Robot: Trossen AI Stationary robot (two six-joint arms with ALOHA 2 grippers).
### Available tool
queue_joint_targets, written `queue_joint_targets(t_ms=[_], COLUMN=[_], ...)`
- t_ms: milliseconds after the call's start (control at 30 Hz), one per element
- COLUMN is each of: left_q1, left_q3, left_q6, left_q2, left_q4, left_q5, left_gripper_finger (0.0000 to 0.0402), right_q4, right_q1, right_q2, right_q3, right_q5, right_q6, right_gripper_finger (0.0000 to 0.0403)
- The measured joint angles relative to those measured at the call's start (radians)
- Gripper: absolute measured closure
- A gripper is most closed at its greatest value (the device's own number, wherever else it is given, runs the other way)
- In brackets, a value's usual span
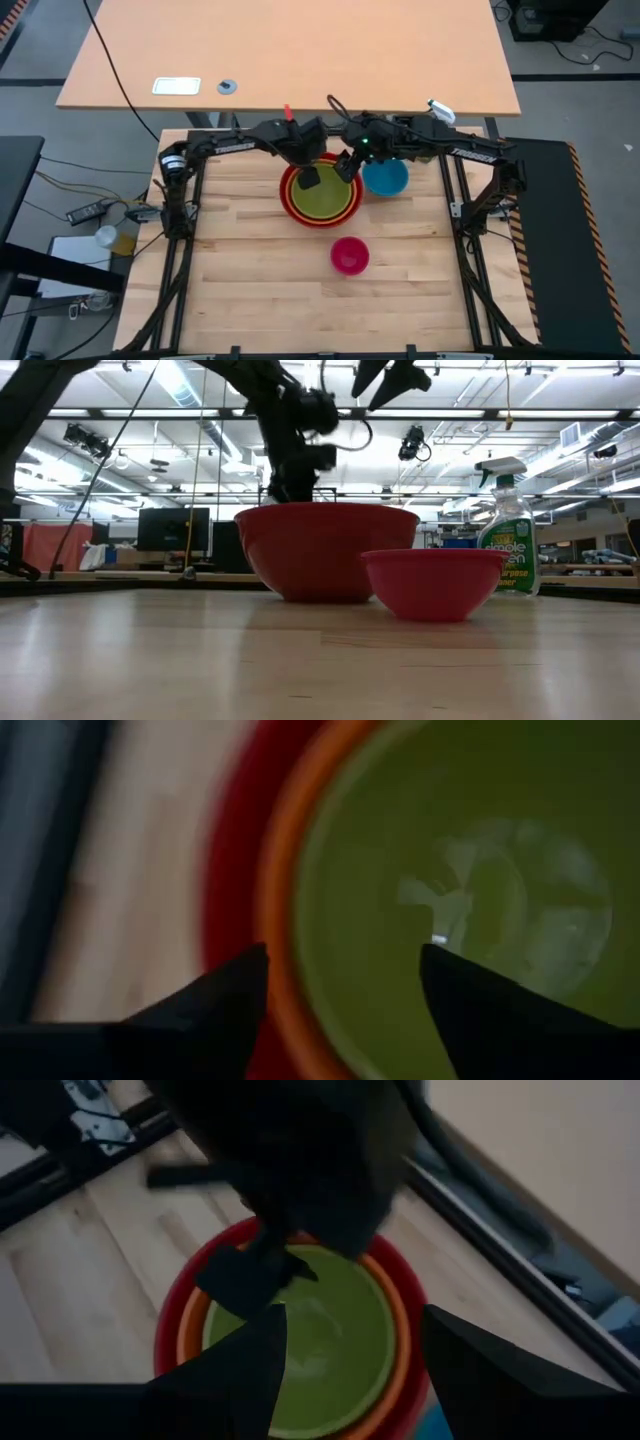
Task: Nest bowls inside each other
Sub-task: Stack the blue bowl on top of the green bowl
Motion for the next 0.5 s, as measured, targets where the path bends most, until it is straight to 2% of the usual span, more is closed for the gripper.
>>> queue_joint_targets(t_ms=[100, 267, 400, 500], left_q1=[0.009, 0.023, 0.009, -0.013], left_q3=[0.0, 0.0, 0.002, -0.004], left_q6=[0.013, 0.057, 0.11, 0.114], left_q2=[-0.055, -0.116, -0.136, -0.132], left_q4=[0.012, 0.033, 0.022, 0.002], left_q5=[-0.037, -0.037, 0.048, 0.124], left_gripper_finger=[0.0113, 0.0109, 0.0109, 0.0109], right_q4=[-0.005, -0.045, -0.096, -0.111], right_q1=[-0.005, -0.007, -0.006, -0.004], right_q2=[-0.03, -0.068, -0.097, -0.131], right_q3=[0.0, 0.0, -0.017, -0.097], right_q5=[0.016, 0.035, 0.04, 0.033], right_q6=[0.004, 0.023, 0.034, 0.025], right_gripper_finger=[0.0167, 0.0167, 0.0167, 0.0167])
